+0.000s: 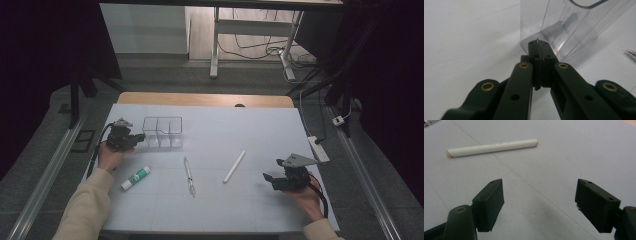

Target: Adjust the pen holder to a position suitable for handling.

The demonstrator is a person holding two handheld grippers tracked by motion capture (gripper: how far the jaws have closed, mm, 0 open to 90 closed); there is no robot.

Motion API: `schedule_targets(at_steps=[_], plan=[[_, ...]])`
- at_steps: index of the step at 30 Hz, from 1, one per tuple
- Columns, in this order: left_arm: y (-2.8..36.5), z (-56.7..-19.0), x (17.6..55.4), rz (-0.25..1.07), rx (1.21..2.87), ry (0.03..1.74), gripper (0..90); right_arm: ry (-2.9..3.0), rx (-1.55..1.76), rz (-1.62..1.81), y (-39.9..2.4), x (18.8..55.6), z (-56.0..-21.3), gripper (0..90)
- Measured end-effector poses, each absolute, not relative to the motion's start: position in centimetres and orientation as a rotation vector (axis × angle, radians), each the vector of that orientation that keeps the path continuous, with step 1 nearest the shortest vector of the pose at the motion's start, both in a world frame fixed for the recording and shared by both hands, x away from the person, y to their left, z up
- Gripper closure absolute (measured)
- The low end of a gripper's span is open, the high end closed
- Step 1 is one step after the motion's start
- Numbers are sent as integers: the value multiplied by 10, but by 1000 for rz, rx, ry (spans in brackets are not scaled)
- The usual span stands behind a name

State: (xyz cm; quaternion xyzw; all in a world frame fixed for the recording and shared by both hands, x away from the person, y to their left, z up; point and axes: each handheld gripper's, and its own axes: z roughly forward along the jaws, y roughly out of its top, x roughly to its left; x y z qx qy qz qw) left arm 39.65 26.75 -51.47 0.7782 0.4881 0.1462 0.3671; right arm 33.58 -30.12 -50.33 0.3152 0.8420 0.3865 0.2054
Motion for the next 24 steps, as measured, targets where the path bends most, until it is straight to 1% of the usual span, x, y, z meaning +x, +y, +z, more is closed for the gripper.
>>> schedule_targets(at_steps=[24], plan=[[248,-511,404,357,2035,1208,887,2355,876,1071,-300,336,-504,224]])
